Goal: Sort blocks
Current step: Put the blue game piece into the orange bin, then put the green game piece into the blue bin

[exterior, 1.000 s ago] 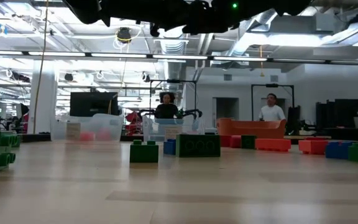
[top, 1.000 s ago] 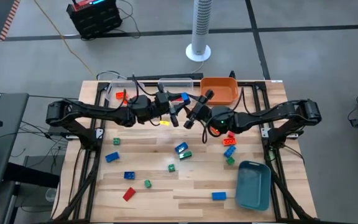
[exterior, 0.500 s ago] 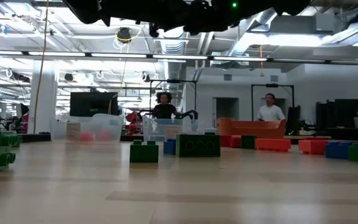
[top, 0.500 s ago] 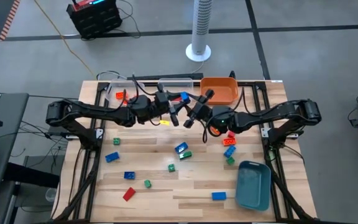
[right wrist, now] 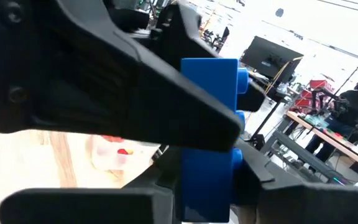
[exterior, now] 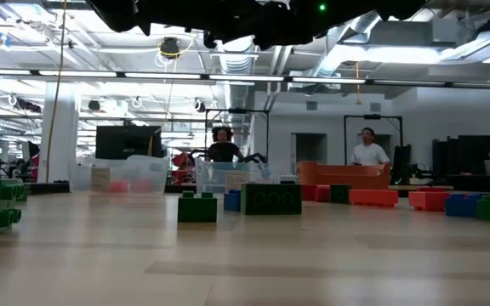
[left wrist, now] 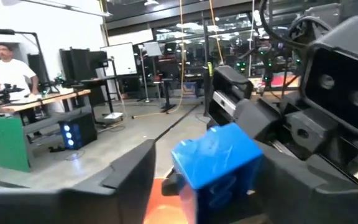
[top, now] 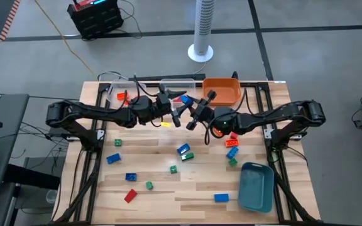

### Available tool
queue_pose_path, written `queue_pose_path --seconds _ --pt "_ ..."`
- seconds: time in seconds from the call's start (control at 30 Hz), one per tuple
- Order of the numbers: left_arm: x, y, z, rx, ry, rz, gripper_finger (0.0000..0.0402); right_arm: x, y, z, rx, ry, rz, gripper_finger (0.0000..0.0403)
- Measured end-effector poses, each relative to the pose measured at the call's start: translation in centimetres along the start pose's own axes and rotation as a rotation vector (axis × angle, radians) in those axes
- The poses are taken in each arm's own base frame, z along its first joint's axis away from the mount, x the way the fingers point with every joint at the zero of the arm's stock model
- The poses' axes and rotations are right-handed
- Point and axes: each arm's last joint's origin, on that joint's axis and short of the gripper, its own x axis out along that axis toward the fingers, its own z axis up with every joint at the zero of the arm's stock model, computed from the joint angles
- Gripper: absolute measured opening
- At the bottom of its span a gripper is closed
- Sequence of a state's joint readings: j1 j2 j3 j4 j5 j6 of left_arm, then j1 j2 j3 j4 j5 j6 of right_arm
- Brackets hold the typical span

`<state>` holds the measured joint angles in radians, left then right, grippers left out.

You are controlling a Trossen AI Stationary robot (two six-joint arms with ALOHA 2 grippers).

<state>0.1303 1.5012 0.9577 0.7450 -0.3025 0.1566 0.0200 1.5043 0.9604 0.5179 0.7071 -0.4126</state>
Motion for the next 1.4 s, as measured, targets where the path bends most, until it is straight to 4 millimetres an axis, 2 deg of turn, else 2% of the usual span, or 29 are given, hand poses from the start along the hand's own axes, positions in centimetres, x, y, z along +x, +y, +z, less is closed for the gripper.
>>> queue_pose_path --seconds 0.17,0.33,0.53,0.7,0.93,1.07,1.2,1.4 --pt "-0.2 0.3 0.1 0.021 0.035 0.042 0.0296 -0.4 -0.5 0.0 -0.031 0.054 -0.052 0.0101" --pt "-1.0 0.7 1.0 0.029 0.08 0.045 0.0301 -0.9 -2.2 -1.1 -0.056 0.2 -0.076 0.0101" --pt "-1.8 1.0 1.2 0.034 0.162 0.033 0.0296 0.2 -6.2 -6.0 0.032 0.554 -0.115 0.0101" --pt "-2.3 0.9 -0.3 0.074 0.324 0.007 0.0295 2.0 -9.5 -10.7 0.136 0.812 -0.049 0.0101" --pt "-3.6 0.7 -2.8 0.076 0.608 -0.01 0.0295 3.6 -13.9 -14.9 0.187 0.953 -0.083 0.0105" --pt "-4.7 0.4 -3.9 0.077 0.756 -0.019 0.0295 3.8 -15.3 -15.9 0.197 0.979 -0.066 0.0123" --pt "-6.6 -0.2 -4.3 0.092 0.907 -0.042 0.0295 3.8 -15.8 -16.0 0.189 0.978 -0.047 0.0156" --pt "-10.6 -0.4 -1.8 0.036 1.003 -0.027 0.0295 3.6 -15.8 -15.9 0.151 0.982 -0.017 0.0215"
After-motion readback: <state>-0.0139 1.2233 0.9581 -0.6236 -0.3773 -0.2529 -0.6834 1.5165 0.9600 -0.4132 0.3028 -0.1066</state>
